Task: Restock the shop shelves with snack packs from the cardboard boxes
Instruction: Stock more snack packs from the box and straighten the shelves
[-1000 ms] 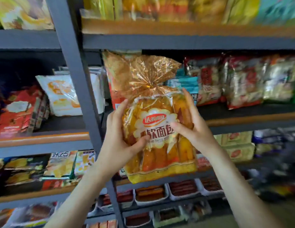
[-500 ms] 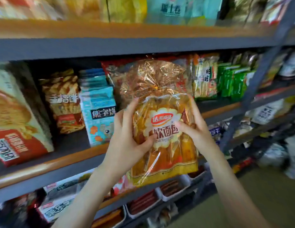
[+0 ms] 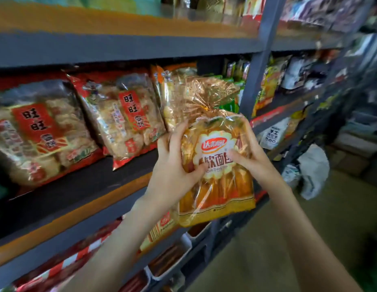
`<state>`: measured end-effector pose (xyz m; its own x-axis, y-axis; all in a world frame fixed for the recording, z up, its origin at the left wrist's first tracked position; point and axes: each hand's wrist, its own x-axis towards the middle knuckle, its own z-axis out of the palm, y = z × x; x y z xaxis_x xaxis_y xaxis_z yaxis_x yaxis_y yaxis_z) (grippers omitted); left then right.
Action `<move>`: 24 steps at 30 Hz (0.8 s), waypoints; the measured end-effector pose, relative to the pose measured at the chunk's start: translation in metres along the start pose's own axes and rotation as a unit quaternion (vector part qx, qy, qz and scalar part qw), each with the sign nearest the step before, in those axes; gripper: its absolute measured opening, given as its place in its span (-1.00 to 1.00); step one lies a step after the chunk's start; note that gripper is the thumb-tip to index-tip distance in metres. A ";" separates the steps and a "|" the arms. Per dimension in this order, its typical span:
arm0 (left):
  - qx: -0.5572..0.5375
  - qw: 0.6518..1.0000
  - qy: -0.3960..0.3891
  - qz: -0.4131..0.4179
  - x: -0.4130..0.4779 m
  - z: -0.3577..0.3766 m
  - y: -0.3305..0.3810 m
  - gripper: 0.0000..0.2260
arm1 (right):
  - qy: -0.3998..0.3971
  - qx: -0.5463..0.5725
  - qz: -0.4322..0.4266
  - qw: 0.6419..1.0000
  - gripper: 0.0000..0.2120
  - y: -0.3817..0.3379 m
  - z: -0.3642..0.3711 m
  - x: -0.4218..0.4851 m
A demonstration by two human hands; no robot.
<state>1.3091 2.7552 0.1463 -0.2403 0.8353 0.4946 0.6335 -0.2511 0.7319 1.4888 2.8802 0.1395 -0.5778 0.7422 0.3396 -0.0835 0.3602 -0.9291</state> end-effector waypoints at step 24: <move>-0.067 0.979 -0.171 0.092 0.122 0.213 0.031 -0.21 | 0.206 0.030 0.064 0.976 -0.25 0.056 -0.207 -0.026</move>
<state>1.4564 2.9533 0.1289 0.1440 0.8790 0.4545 0.5353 -0.4555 0.7113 1.6670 2.9978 0.1087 -0.2119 0.9479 0.2379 -0.0863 0.2243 -0.9707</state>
